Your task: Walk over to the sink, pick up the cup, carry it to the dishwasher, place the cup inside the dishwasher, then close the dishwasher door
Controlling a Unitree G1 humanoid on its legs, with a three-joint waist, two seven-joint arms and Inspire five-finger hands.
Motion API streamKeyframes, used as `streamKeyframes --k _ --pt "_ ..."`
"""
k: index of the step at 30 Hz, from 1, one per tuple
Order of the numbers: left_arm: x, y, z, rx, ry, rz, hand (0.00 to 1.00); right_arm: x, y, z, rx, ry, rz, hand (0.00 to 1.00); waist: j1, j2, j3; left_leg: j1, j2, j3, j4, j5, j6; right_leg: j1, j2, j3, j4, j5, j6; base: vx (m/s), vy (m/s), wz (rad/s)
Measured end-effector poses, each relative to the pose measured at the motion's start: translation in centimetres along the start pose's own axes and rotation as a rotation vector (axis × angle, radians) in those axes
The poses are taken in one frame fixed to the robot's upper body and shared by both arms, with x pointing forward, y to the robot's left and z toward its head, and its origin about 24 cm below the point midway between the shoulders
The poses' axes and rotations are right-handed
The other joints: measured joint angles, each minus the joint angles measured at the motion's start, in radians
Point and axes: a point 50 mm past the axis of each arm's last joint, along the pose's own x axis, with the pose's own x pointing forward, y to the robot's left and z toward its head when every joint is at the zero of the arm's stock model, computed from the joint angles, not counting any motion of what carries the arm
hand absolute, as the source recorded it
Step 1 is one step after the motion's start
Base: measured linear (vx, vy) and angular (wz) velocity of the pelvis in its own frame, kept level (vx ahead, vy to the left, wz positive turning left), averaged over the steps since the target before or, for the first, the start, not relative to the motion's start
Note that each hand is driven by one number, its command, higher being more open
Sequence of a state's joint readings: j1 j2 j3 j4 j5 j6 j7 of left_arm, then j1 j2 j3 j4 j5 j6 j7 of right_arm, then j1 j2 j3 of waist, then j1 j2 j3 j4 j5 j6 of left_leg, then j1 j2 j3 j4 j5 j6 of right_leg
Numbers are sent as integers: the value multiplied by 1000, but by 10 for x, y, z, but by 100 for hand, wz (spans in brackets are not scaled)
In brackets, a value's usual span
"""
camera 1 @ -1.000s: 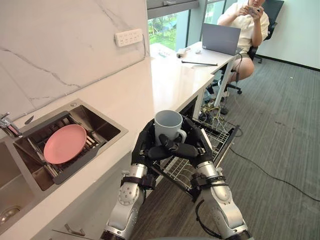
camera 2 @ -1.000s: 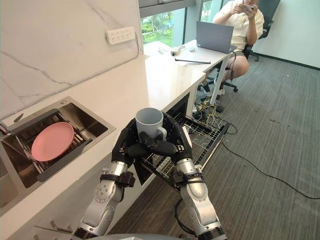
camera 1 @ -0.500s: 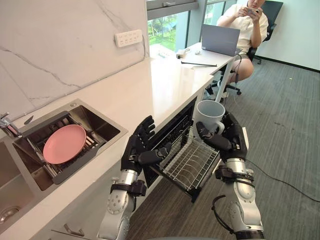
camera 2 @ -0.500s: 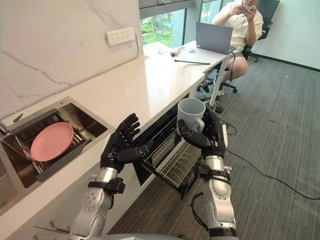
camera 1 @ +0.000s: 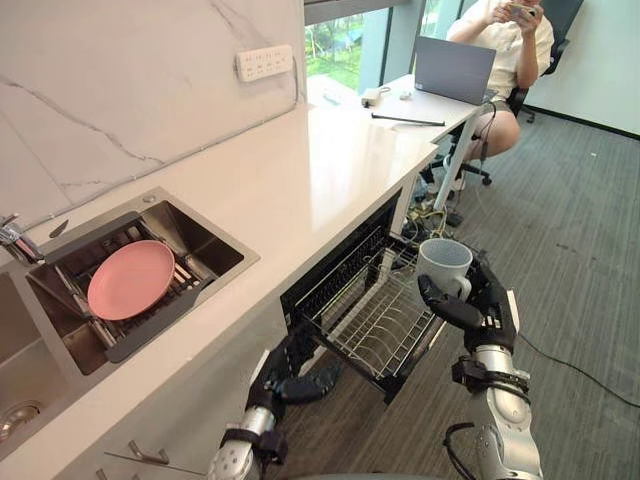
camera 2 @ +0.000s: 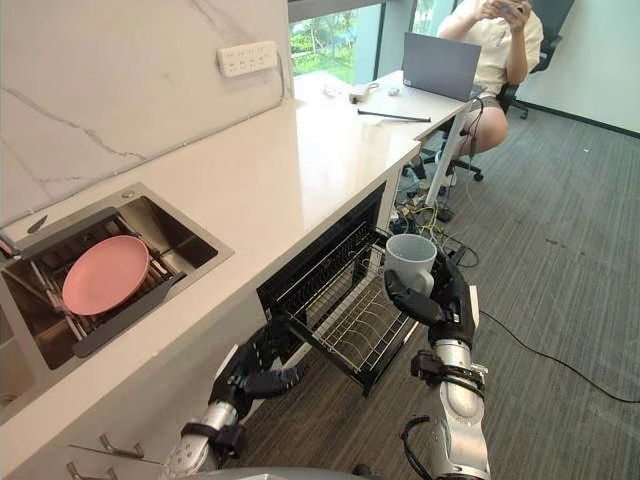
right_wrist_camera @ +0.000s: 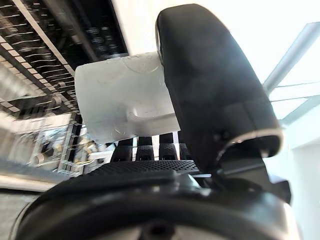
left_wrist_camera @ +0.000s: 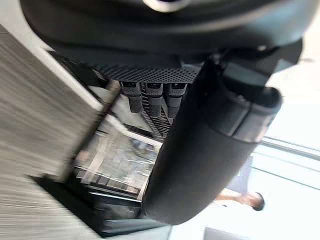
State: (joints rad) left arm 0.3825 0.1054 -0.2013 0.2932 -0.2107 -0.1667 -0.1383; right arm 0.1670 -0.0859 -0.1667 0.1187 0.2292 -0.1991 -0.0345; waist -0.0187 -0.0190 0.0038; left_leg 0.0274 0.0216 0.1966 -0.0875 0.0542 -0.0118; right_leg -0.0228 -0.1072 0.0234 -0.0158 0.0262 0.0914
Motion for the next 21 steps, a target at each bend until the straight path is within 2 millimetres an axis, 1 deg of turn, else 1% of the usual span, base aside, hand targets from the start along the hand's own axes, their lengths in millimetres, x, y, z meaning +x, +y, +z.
streamKeyframes --k 2,3,5,7,8,9,10,11,12,15,18,19,21 --pt "-5 14 -16 38 82 61 90 0 -2 -8 -52 37 0 30 4 0 25 -10 -1 -8 0 0 0 -7 -2 -9 0 0 0 -19 -16 10" --pt "-6 17 -19 43 97 77 90 1 -2 -9 -64 43 5 30 4 0 31 -17 -2 -12 0 0 0 -14 -3 -13 0 0 0 -26 -12 17" --pt "-8 31 -25 68 131 143 90 14 -1 -6 -132 38 30 30 6 1 82 -49 -6 -28 12 3 3 -29 -8 -30 0 5 3 -35 -6 23" --pt "-6 40 -24 91 136 193 90 29 2 1 -190 18 45 30 7 1 128 -91 -8 -43 48 4 5 -46 -15 -43 1 14 6 -59 4 27" --pt "-3 46 -22 114 139 217 90 38 5 7 -232 0 56 30 14 4 153 -129 -9 -54 77 2 4 -63 -18 -55 1 19 6 -63 5 25" --pt "-2 49 -20 119 133 232 90 43 6 10 -251 -11 61 30 22 3 169 -144 -8 -57 92 0 4 -70 -18 -57 2 23 5 -62 -1 24" --pt "2 53 -15 130 118 256 90 53 9 18 -282 -32 73 30 35 2 205 -169 -5 -62 120 -6 3 -78 -18 -64 2 27 3 -51 -4 18" --pt "4 55 -12 132 112 269 90 58 11 21 -299 -42 78 30 38 4 219 -184 -4 -71 134 -9 2 -82 -18 -74 3 29 2 -79 -9 32" --pt "8 59 -7 135 93 293 90 69 14 29 -319 -64 83 30 43 6 248 -212 -2 -88 163 -14 1 -90 -17 -90 6 31 0 -97 -11 32" --pt "19 62 9 139 35 331 90 94 18 53 -360 -120 77 30 64 16 310 -283 1 -116 217 -21 3 -134 -14 -114 33 32 -1 -116 -3 29" --pt "24 63 18 138 -6 362 90 113 21 74 -389 -158 55 30 82 22 359 -315 0 -127 231 -21 3 -155 -14 -122 38 42 -6 -109 16 13" --pt "26 66 23 119 -27 386 90 121 22 84 -404 -176 40 30 90 23 381 -331 0 -133 232 -17 8 -170 -15 -131 41 45 -7 -99 13 13" --pt "27 70 27 106 -44 411 90 129 25 94 -427 -190 37 30 91 23 398 -348 -1 -140 231 -7 10 -188 -15 -136 50 45 -8 -68 5 13"
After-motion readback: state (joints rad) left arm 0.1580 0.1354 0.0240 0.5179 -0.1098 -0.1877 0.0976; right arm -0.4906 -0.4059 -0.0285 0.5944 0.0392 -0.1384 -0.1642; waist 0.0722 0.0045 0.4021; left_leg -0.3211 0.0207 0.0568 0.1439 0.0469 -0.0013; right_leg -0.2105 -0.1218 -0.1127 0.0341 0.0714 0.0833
